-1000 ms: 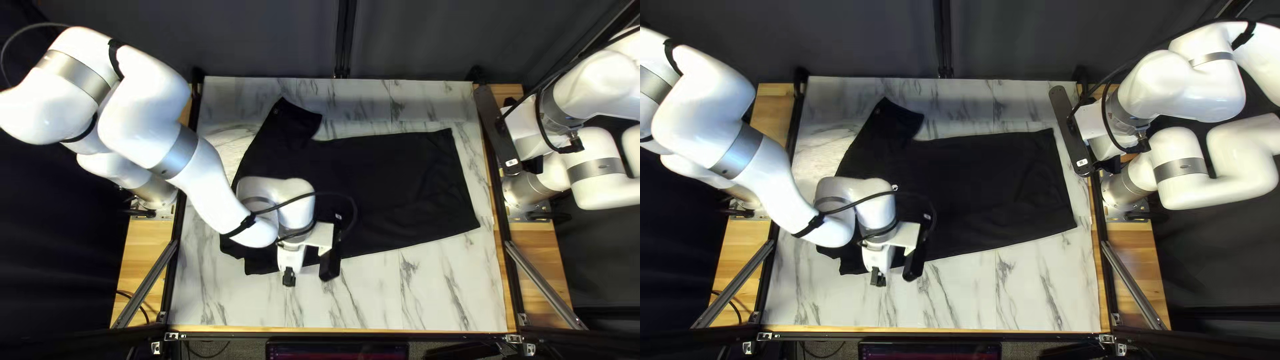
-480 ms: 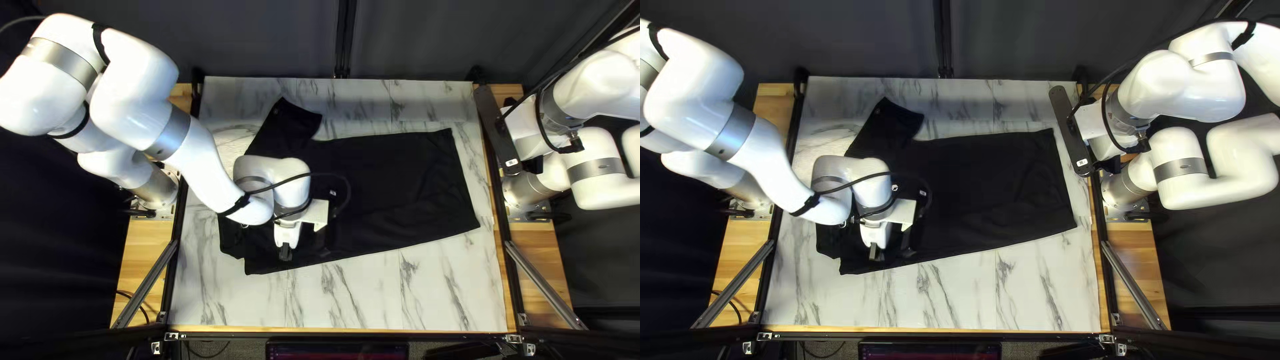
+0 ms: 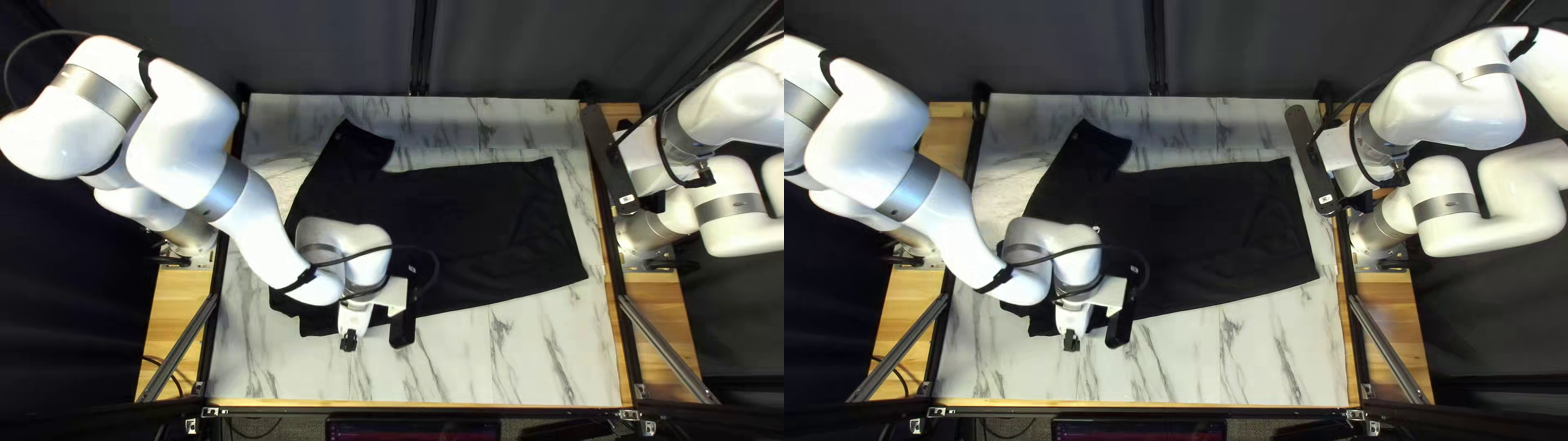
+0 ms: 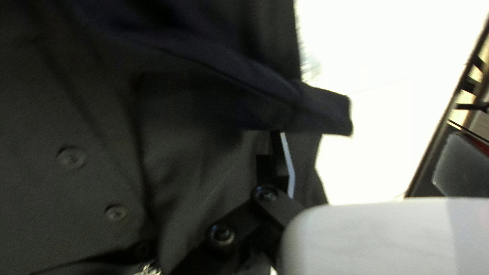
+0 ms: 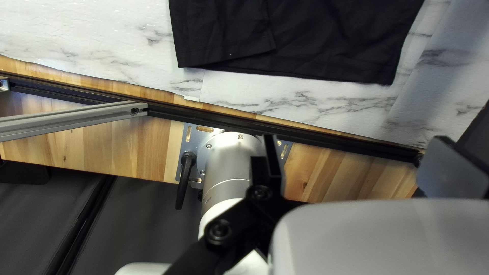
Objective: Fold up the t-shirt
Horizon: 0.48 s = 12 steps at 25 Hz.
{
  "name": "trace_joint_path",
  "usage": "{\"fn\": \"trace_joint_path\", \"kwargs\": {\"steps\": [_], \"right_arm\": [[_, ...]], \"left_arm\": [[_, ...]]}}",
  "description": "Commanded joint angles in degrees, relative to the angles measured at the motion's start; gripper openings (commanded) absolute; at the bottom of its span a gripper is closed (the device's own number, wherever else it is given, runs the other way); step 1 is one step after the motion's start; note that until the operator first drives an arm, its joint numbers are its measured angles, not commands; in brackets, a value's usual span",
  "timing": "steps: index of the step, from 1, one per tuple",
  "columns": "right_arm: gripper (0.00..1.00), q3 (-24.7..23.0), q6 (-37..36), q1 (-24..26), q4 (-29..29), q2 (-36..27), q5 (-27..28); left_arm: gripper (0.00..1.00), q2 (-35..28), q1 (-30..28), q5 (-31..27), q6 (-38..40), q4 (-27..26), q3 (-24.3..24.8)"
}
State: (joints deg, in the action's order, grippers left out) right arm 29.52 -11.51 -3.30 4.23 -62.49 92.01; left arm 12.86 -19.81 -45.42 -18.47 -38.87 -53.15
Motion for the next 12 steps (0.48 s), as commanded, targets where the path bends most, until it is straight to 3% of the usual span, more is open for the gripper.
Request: {"fn": "trace_joint_path", "kwargs": {"steps": [1, 6, 10, 12], "right_arm": [[1.00, 0.0, 0.0, 0.0, 0.0, 0.0, 0.0], [1.00, 0.0, 0.0, 0.0, 0.0, 0.0, 0.0], [1.00, 0.0, 0.0, 0.0, 0.0, 0.0, 0.0], [1.00, 0.0, 0.0, 0.0, 0.0, 0.0, 0.0]], "left_arm": [[1.00, -3.9, 0.6, 2.3, -1.6, -0.4, 3.7], [1.00, -7.9, 2.1, 4.5, -1.1, 1.0, 8.9], [1.00, -6.8, 5.1, 5.5, -2.5, 2.7, 9.4], [1.00, -6.4, 6.0, 6.1, 0.2, 6.9, 8.7]]}}
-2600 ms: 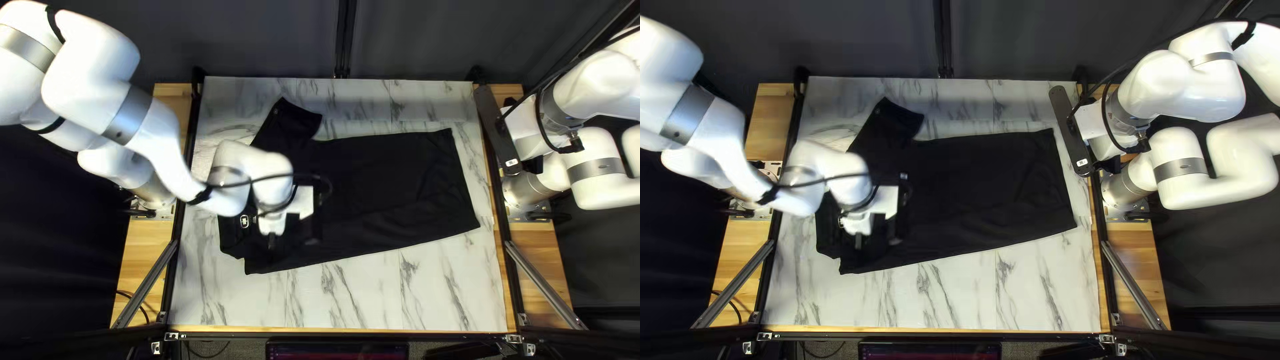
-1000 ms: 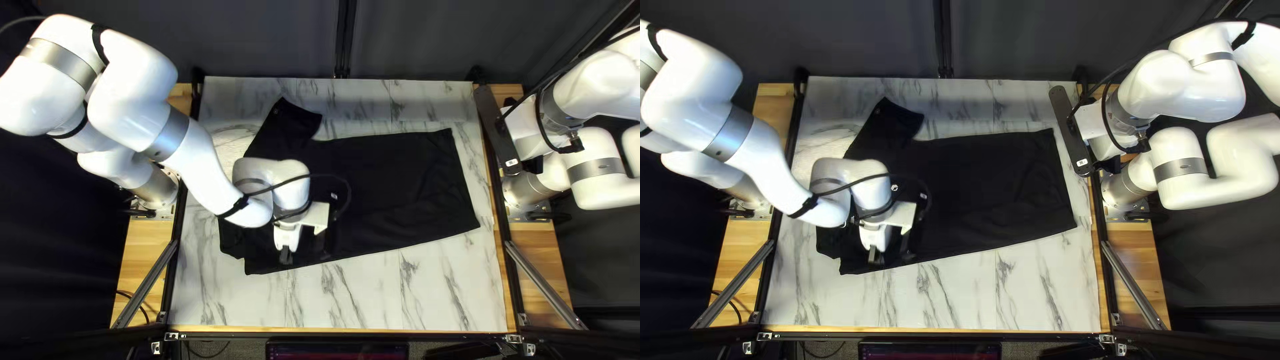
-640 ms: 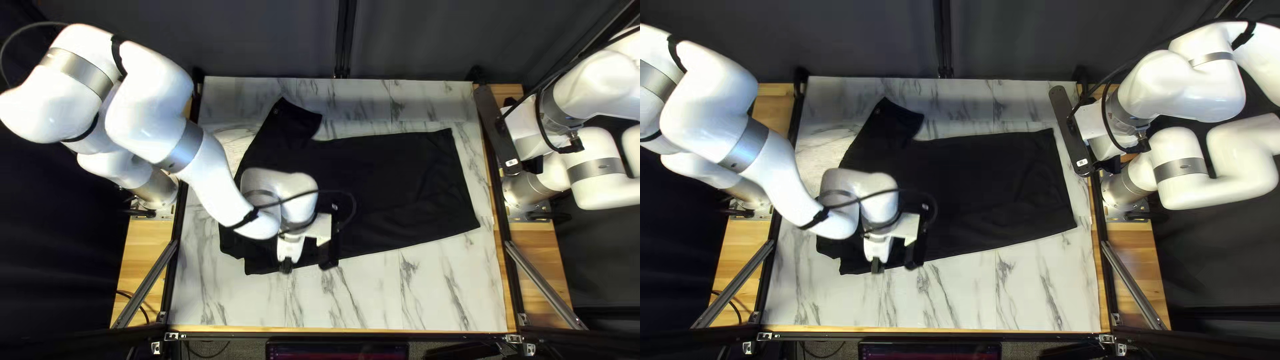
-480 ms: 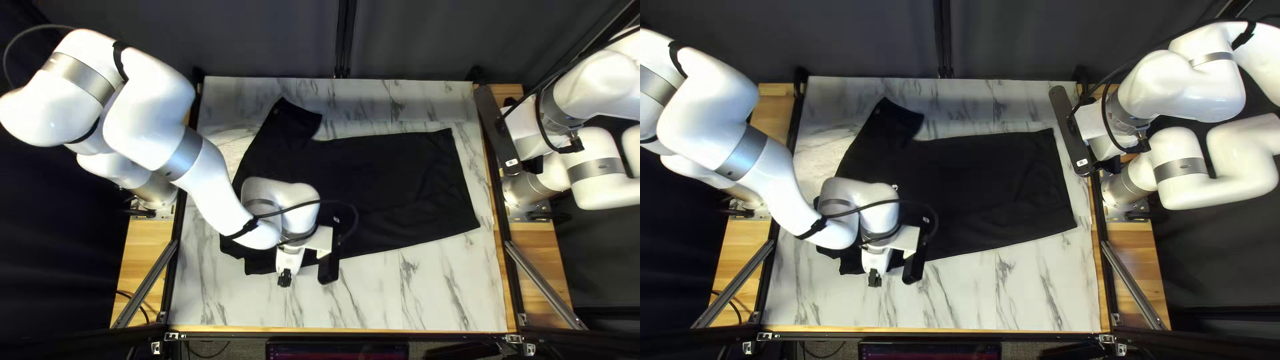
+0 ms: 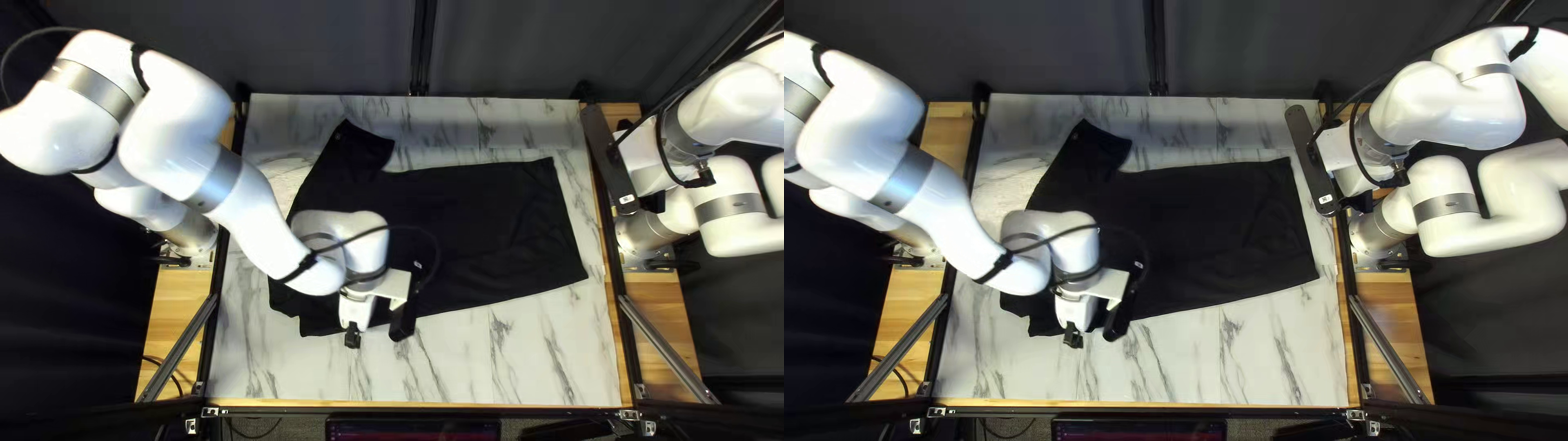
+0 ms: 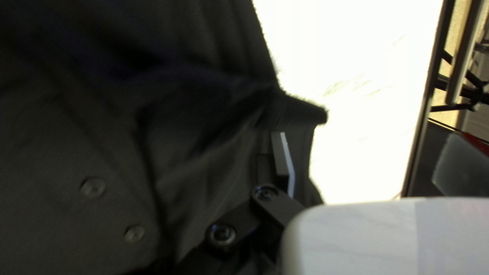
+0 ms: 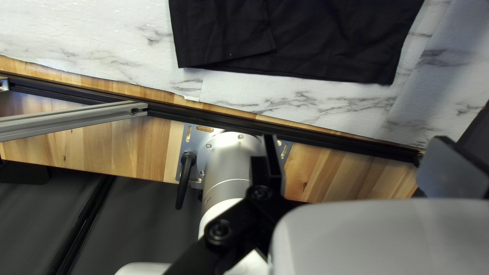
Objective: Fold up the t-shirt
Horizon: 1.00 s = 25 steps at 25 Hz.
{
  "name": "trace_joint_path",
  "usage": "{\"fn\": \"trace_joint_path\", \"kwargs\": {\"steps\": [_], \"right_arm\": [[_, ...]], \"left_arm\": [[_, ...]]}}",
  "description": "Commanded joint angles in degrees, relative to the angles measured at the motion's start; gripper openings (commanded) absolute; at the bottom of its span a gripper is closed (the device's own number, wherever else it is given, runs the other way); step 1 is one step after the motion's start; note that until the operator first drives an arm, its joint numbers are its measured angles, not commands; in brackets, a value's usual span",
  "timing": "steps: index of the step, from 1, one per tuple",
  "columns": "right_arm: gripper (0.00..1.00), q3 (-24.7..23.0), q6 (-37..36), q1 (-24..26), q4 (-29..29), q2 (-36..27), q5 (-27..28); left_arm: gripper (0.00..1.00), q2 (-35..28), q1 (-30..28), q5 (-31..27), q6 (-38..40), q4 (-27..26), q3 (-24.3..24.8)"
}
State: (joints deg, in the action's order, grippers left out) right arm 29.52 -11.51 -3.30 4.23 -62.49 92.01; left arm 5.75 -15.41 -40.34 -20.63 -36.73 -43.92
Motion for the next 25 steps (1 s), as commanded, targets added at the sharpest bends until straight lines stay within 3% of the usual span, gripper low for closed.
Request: {"fn": "trace_joint_path", "kwargs": {"steps": [1, 3, 6, 11, 16, 25], "right_arm": [[1.00, 0.0, 0.0, 0.0, 0.0, 0.0, 0.0], [1.00, 0.0, 0.0, 0.0, 0.0, 0.0, 0.0], [1.00, 0.0, 0.0, 0.0, 0.0, 0.0, 0.0], [1.00, 0.0, 0.0, 0.0, 0.0, 0.0, 0.0], [1.00, 0.0, 0.0, 0.0, 0.0, 0.0, 0.0], [1.00, 0.0, 0.0, 0.0, 0.0, 0.0, 0.0]], "left_arm": [[1.00, 0.7, 1.7, 1.2, 4.3, 7.0, -1.1], [1.00, 0.9, 1.2, 0.5, 9.1, 11.8, -3.1], [1.00, 3.4, -0.3, -3.7, 21.1, 22.5, -9.7], [1.00, 9.6, -1.6, -9.6, 38.1, 34.5, -19.0], [1.00, 17.2, -2.1, -15.5, 49.1, 40.9, -27.8], [1.00, 23.0, -1.9, -23.1, 61.4, 46.9, -32.5]]}}
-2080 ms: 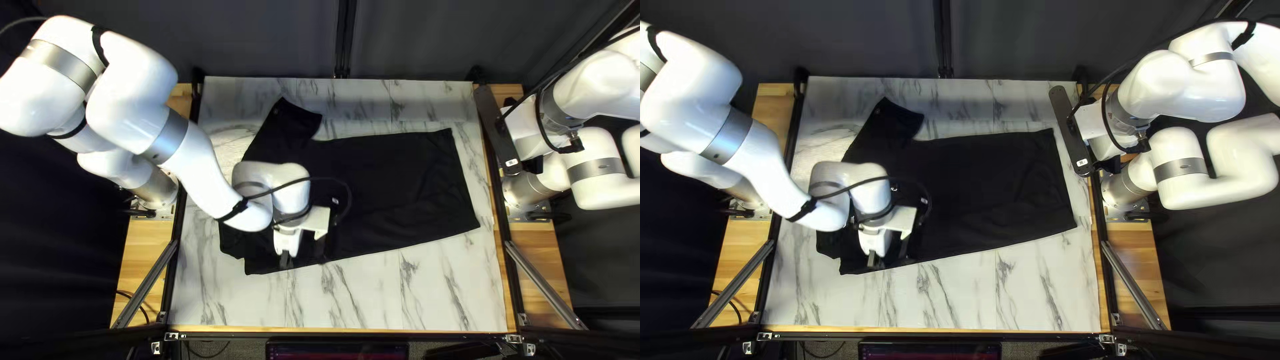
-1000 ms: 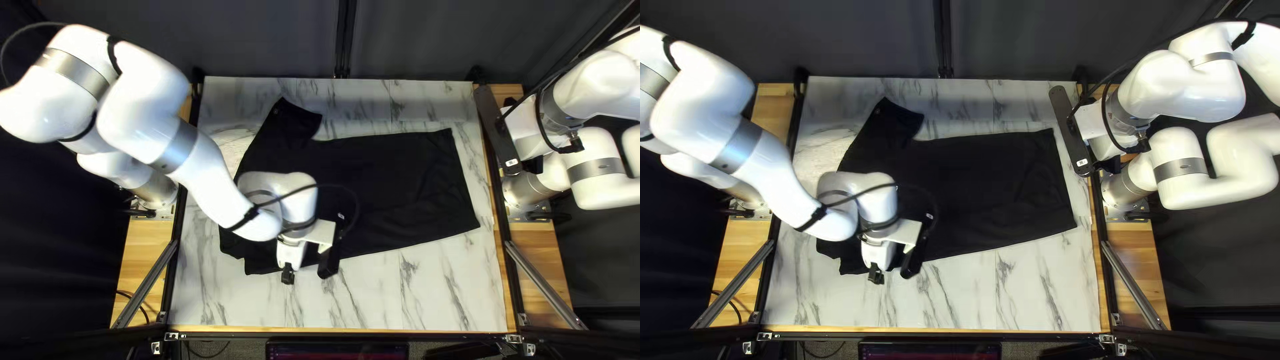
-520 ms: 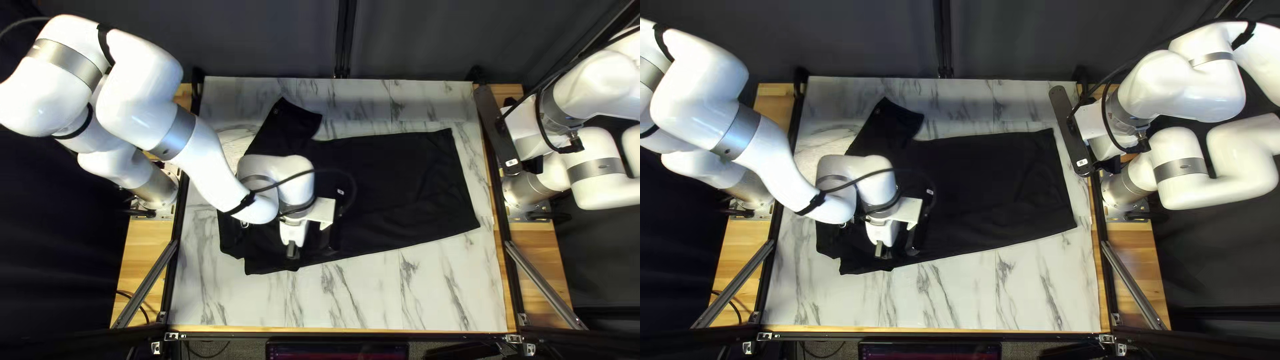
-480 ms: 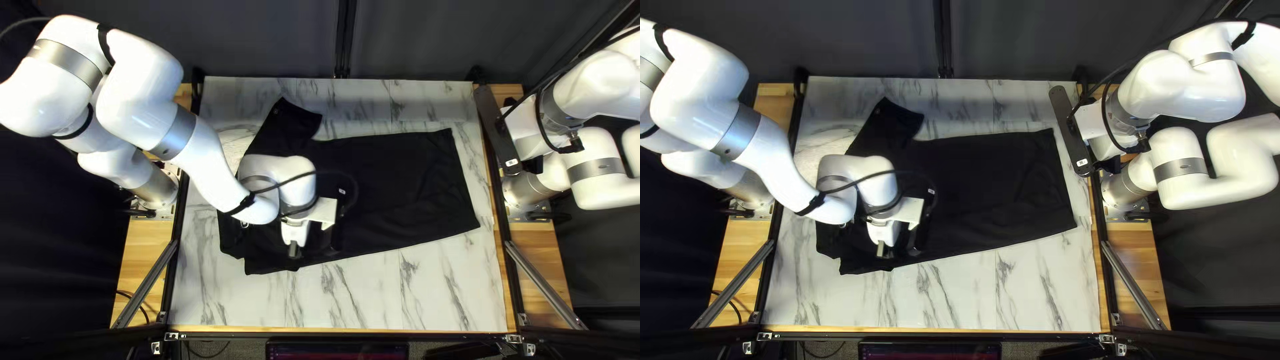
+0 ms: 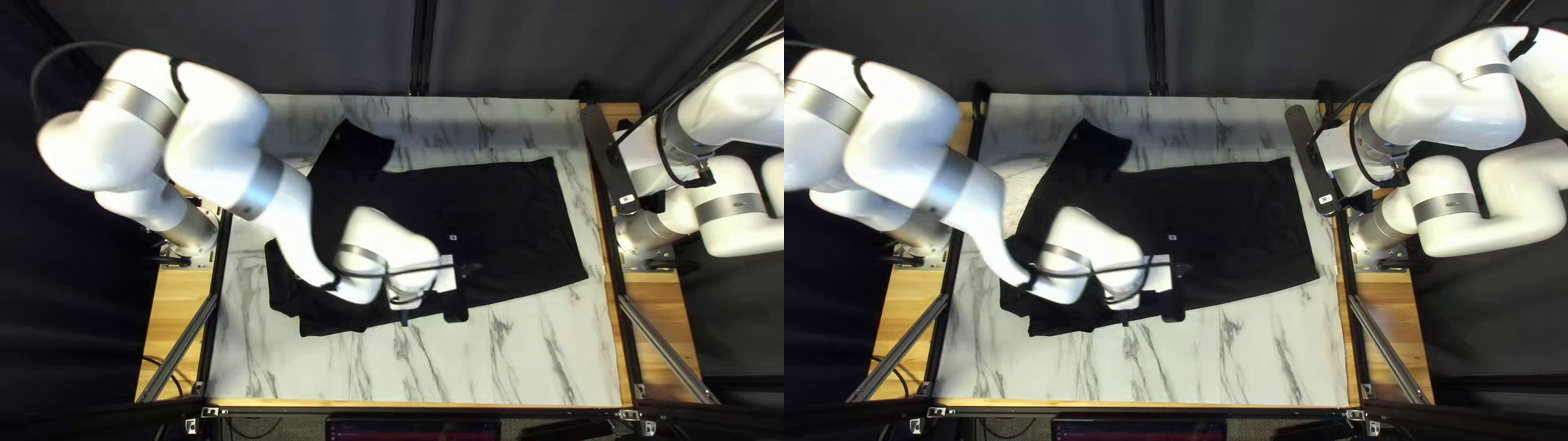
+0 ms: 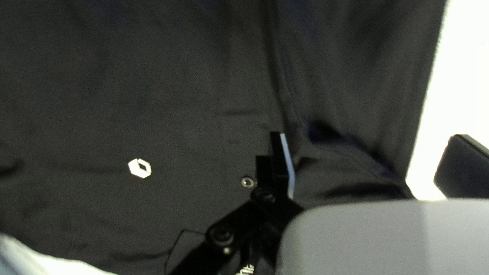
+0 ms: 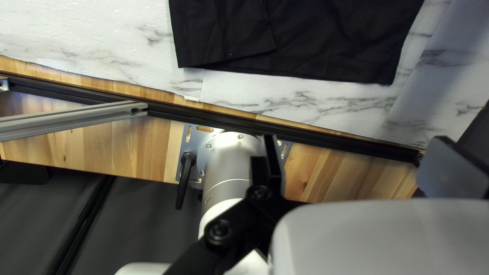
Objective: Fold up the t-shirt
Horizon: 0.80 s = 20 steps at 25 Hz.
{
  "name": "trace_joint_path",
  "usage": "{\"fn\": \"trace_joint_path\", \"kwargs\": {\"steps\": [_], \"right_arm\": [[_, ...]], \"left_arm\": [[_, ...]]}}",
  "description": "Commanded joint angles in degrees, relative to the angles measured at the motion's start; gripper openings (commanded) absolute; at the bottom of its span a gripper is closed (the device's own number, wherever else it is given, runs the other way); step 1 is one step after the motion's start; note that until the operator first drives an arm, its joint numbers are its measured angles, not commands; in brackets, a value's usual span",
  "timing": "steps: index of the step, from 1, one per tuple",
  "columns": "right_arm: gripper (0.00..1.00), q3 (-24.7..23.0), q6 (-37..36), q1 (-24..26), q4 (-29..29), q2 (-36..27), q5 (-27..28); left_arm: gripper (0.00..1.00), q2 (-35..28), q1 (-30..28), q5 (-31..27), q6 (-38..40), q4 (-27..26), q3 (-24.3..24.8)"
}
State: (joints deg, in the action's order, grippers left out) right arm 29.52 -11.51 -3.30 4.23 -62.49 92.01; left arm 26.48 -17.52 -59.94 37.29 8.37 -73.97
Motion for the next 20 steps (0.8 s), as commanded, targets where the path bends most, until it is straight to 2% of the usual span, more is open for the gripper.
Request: {"fn": "trace_joint_path", "kwargs": {"steps": [1, 11, 20], "right_arm": [[1.00, 0.0, 0.0, 0.0, 0.0, 0.0, 0.0], [1.00, 0.0, 0.0, 0.0, 0.0, 0.0, 0.0], [1.00, 0.0, 0.0, 0.0, 0.0, 0.0, 0.0]], "left_arm": [[1.00, 2.7, 0.3, -4.2, 3.9, 2.0, -2.8], [1.00, 5.8, 0.8, -12.2, 8.0, 3.9, -7.2], [1.00, 3.2, 2.1, -14.5, 8.5, 4.9, -5.1]]}}
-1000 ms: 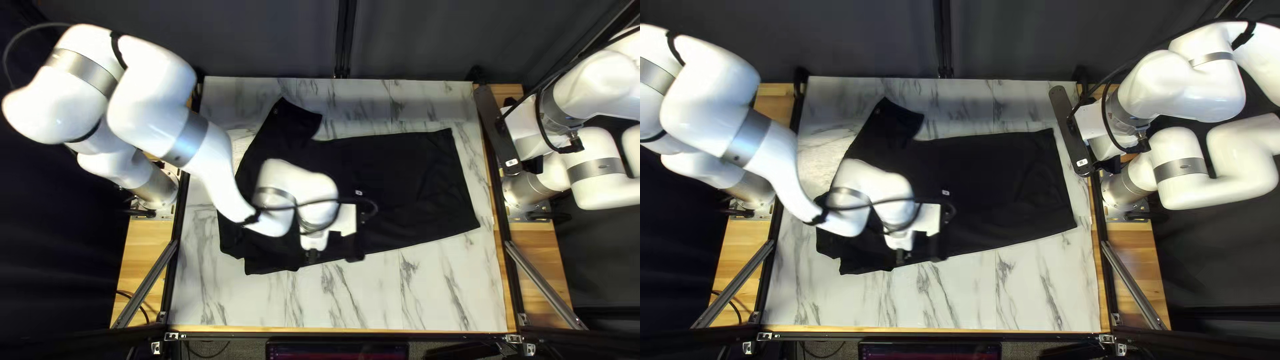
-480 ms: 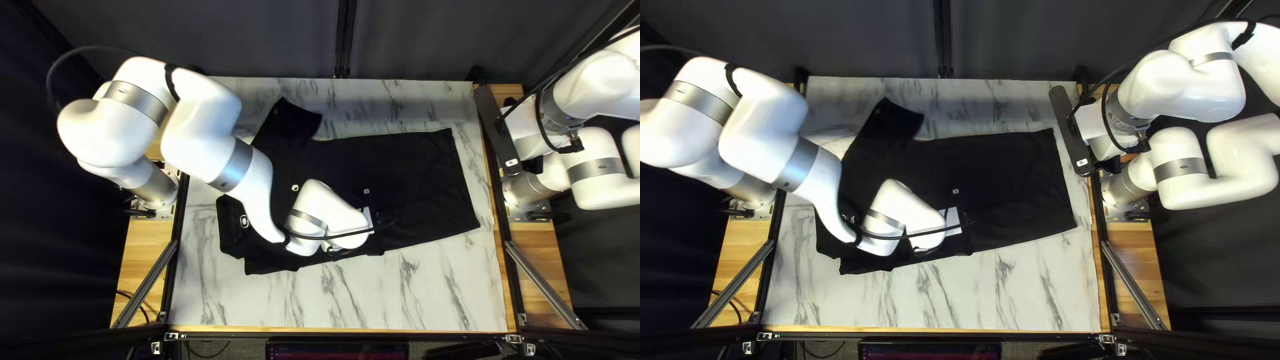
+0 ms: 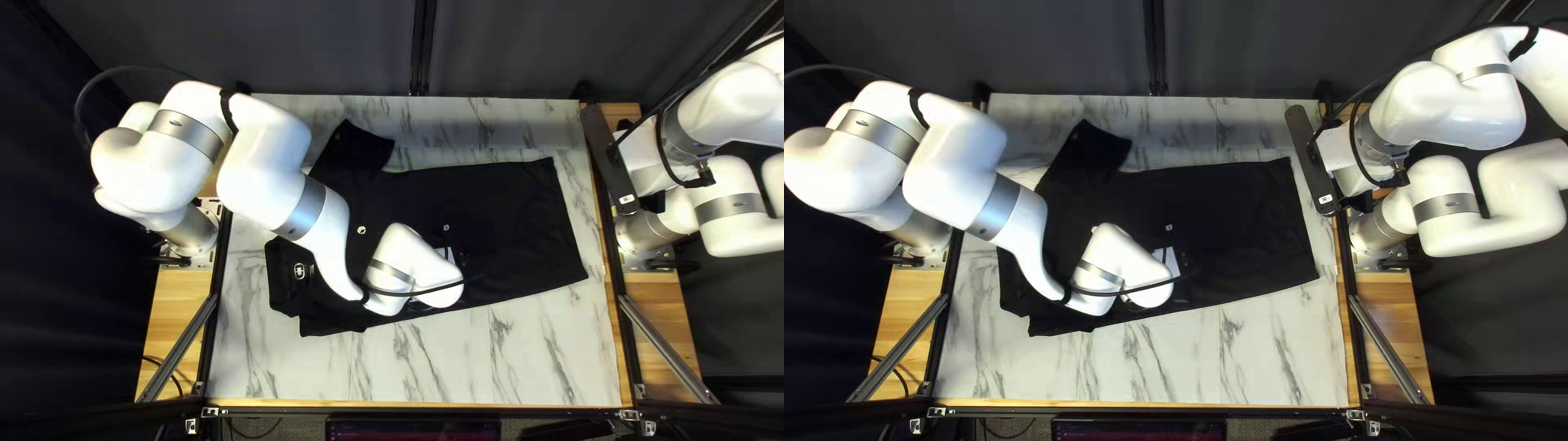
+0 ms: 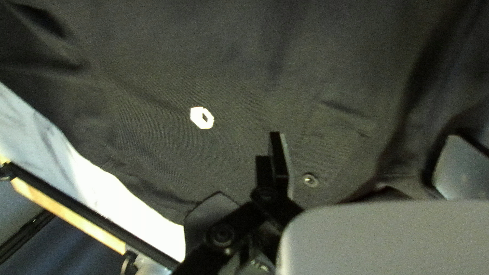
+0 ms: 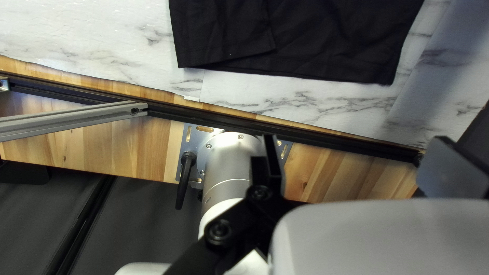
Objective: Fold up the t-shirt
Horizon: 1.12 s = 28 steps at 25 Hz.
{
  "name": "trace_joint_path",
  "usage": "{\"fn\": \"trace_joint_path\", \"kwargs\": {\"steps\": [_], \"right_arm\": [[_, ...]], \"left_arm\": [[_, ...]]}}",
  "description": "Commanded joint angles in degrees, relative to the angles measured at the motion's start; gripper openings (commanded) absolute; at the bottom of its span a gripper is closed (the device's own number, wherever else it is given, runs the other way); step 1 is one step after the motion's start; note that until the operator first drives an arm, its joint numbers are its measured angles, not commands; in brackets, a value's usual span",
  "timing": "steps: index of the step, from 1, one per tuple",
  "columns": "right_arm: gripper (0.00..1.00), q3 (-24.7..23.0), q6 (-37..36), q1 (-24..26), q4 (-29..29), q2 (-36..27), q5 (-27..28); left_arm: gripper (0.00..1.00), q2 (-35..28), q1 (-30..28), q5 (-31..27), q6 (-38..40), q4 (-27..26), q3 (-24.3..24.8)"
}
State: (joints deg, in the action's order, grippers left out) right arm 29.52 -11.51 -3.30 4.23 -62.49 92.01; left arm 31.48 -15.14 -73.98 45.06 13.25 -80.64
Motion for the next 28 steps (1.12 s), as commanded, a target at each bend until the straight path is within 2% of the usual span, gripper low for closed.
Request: {"fn": "trace_joint_path", "kwargs": {"steps": [1, 7, 19, 28], "right_arm": [[1.00, 0.0, 0.0, 0.0, 0.0, 0.0, 0.0], [1.00, 0.0, 0.0, 0.0, 0.0, 0.0, 0.0], [1.00, 0.0, 0.0, 0.0, 0.0, 0.0, 0.0], [1.00, 0.0, 0.0, 0.0, 0.0, 0.0, 0.0]], "left_arm": [[1.00, -2.1, -0.8, -0.5, 1.0, -0.3, 1.8], [1.00, -1.4, -3.5, -0.3, 1.5, -1.4, 0.3], [1.00, -0.6, -3.6, 3.1, -0.3, -2.6, 0.3], [1.00, -1.0, -0.7, 6.6, -0.6, -2.1, 4.2]]}}
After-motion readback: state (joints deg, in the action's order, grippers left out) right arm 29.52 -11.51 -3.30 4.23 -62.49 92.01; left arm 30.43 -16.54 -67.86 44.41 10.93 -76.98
